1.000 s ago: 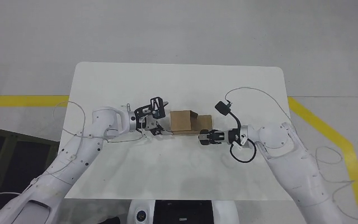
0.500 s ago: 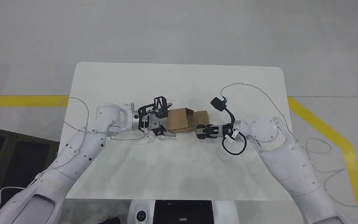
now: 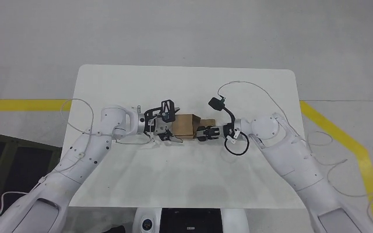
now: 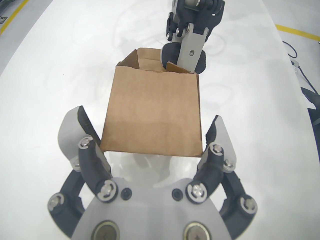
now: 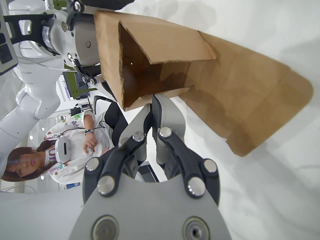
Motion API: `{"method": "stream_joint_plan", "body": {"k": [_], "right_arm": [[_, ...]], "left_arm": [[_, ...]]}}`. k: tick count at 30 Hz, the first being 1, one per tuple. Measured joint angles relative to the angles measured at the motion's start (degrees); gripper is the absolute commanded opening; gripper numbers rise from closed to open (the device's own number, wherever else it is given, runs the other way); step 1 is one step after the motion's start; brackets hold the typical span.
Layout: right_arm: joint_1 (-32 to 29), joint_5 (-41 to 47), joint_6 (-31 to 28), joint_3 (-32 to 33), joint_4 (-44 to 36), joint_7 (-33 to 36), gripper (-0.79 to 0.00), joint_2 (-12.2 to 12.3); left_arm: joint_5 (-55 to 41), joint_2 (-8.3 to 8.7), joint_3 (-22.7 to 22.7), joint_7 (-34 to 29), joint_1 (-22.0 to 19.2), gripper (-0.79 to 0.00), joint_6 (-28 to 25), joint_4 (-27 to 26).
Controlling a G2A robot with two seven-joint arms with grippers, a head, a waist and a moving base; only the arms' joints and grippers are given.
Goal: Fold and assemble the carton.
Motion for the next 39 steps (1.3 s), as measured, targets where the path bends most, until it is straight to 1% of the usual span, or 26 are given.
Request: {"method": "stream_joint_plan", "body": {"k": [12, 18, 22, 26, 30, 36, 39], "right_arm": [[7.3, 3.1, -8.1, -6.3, 12.2, -1.0, -0.785, -3.6], [9.4, 4.9, -11.0, -8.4, 16.6, -1.3, -0.785, -5.2], [9.8, 6.7, -13.5, -8.5, 18.7, -2.0, -0.785, -5.8], [9.4, 7.7, -15.3, -7.3, 20.3, -1.6, -0.785, -5.6], [8.1, 7.4, -15.4, -4.9, 20.5, -1.6, -0.785, -4.5], [5.9, 4.7, -13.6, -0.3, 17.3, -3.1, -0.785, -2.4], [5.0, 3.0, -12.2, 0.8, 15.2, -4.8, -0.785, -1.9]], "left_arm": [[0.7, -0.23, -0.5, 0.4, -0.2, 0.000, -1.7, 0.6], [0.5, -0.36, -0.8, 0.2, -0.2, 0.000, -1.9, 0.8], [0.4, -0.43, -1.0, 0.0, -0.2, 0.000, -2.2, 0.7], [0.5, -0.49, -1.1, -0.1, -0.1, 0.000, -2.2, 0.7], [0.4, -0.54, -1.4, -0.3, -0.1, 0.000, -2.2, 0.7], [0.5, -0.59, -1.6, -0.2, 0.1, 0.000, -2.2, 0.4], [0.5, -0.61, -1.8, -0.1, 0.3, 0.000, -2.2, 0.2]]}}
